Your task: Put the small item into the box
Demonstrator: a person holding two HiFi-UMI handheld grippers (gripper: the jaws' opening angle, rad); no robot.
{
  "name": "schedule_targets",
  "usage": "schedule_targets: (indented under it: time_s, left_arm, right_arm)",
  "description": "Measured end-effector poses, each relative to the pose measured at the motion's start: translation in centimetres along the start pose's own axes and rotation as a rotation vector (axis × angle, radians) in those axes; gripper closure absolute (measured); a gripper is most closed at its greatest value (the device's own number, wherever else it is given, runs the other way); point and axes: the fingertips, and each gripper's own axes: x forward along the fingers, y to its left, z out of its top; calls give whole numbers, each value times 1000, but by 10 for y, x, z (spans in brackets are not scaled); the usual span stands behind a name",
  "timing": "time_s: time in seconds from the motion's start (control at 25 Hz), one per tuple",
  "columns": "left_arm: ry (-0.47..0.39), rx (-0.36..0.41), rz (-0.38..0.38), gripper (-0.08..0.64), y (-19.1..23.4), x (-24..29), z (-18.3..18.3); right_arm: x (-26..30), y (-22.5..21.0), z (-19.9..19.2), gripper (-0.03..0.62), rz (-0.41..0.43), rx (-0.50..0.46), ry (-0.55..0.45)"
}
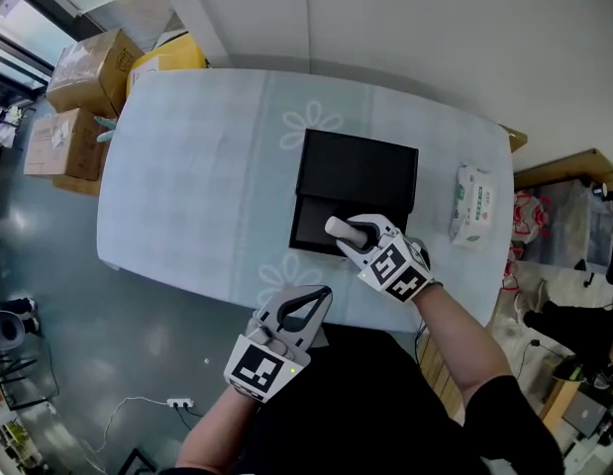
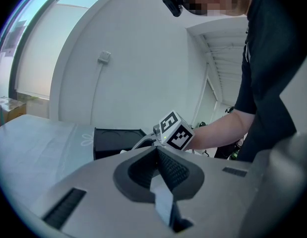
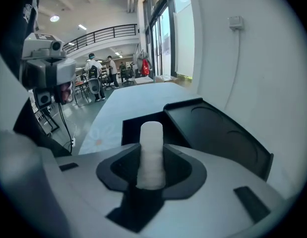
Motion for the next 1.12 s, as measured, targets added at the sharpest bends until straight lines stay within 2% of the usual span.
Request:
schedule_targets:
  time_s: [0.32, 0.64, 1.12]
  left_arm:
    - [5, -24, 22, 552, 2, -7, -8]
    - [-5, -44, 60, 552, 9, -18, -12]
    - [-11, -66, 85, 552, 18, -30, -13]
  right_arm:
    - [23, 3, -17, 449, 33, -77, 150]
    - [39, 2, -32, 449, 43, -129, 252]
    - [44, 1, -36, 448, 62, -130, 269]
